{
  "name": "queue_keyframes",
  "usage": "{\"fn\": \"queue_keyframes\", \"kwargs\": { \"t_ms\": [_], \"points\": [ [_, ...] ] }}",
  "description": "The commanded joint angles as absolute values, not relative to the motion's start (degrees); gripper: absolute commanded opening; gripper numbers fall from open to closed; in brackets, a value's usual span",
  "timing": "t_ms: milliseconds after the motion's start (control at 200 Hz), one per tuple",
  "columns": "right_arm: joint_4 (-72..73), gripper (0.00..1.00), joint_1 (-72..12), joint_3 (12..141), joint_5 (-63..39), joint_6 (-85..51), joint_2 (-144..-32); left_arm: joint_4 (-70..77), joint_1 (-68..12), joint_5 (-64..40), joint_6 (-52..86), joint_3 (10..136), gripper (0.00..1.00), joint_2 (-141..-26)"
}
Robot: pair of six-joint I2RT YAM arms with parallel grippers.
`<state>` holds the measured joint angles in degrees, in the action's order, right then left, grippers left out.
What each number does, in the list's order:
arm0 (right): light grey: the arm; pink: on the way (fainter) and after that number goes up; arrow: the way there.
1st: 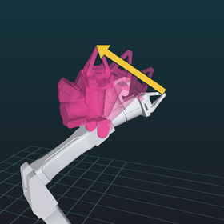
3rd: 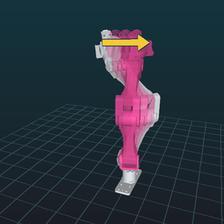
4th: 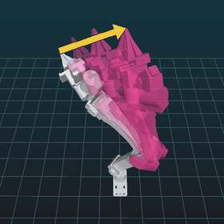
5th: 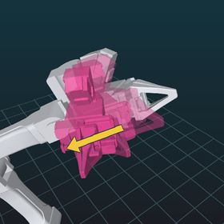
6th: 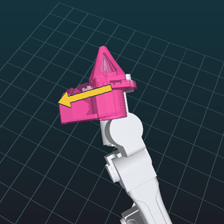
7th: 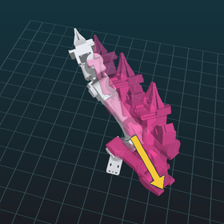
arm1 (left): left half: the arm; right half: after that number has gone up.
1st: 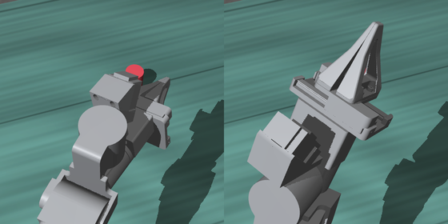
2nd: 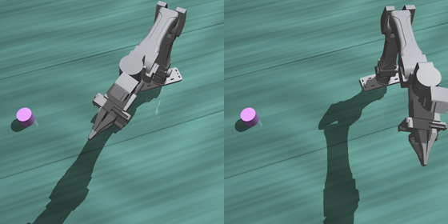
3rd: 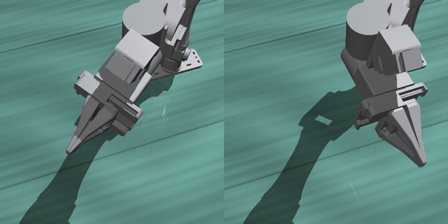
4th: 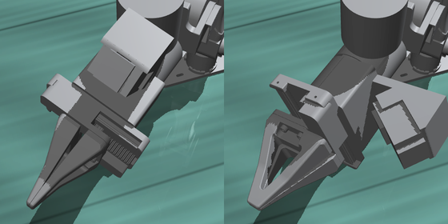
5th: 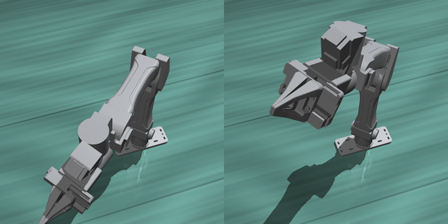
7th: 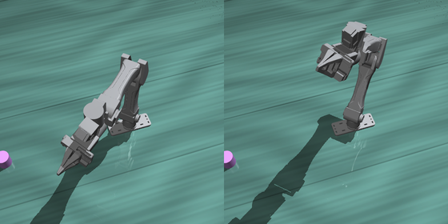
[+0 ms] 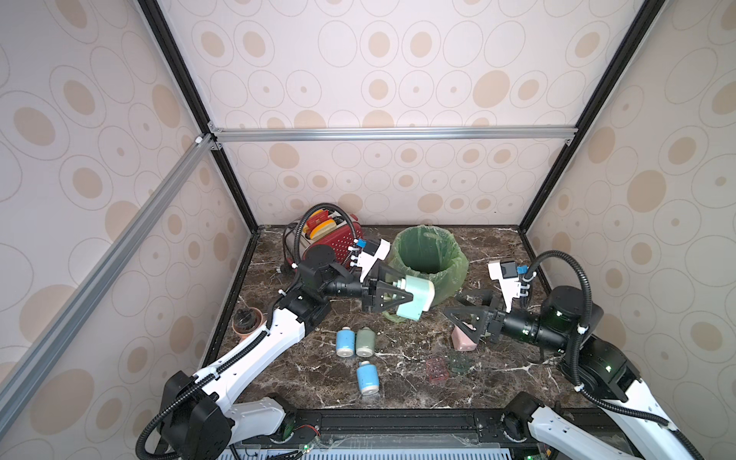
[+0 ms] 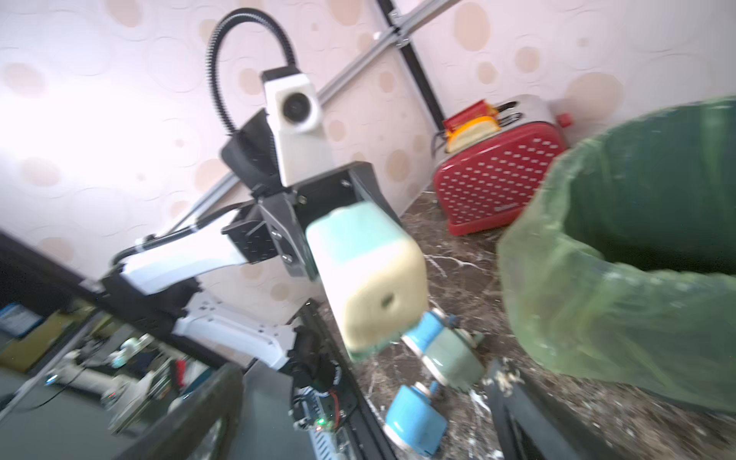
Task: Take out the pencil sharpener tray and clean the shavings
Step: Place the pencil sharpener at the center of the board.
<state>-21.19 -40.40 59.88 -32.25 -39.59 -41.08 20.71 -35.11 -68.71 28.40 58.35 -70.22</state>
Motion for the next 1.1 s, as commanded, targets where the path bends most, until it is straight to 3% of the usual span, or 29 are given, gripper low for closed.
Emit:
{"fn": "queue_keyframes", "kwargs": {
  "t_ms": [0,255,401,506,596,706,861,1097],
  "points": [
    [-20.96,0.99,-39.99,61.79,-45.83,-38.73,-45.32,19.96,-36.93,-75.2,25.72,62.53,0.0,-69.7],
    [-9.75,0.97,-40.02,58.06,-51.19,-42.37,-47.94,12.5,-38.21,-74.81,20.58,64.06,0.0,-69.04],
    [-7.85,0.77,-40.64,57.3,-51.5,-43.09,-48.33,10.71,-38.24,-74.53,19.37,64.59,0.0,-69.1],
    [-8.04,0.73,-40.95,56.27,-51.59,-42.16,-47.49,10.63,-38.24,-74.17,19.25,64.59,0.0,-68.82],
    [-7.48,0.72,-41.54,55.61,-51.85,-41.32,-46.83,10.32,-38.2,-73.87,19.14,64.75,0.0,-68.75],
    [-9.3,0.8,-43.4,55.97,-50.8,-38.78,-47.14,10.13,-38.25,-73.7,19.05,64.84,0.0,-68.91],
    [-13.76,0.83,-47.54,57.58,-48.0,-34.24,-49.53,9.56,-38.24,-73.24,18.96,65.03,0.0,-69.01],
    [-19.6,0.5,-49.3,58.46,-43.79,-30.24,-50.13,7.49,-38.26,-72.85,17.38,65.52,0.0,-69.04]
  ]
}}
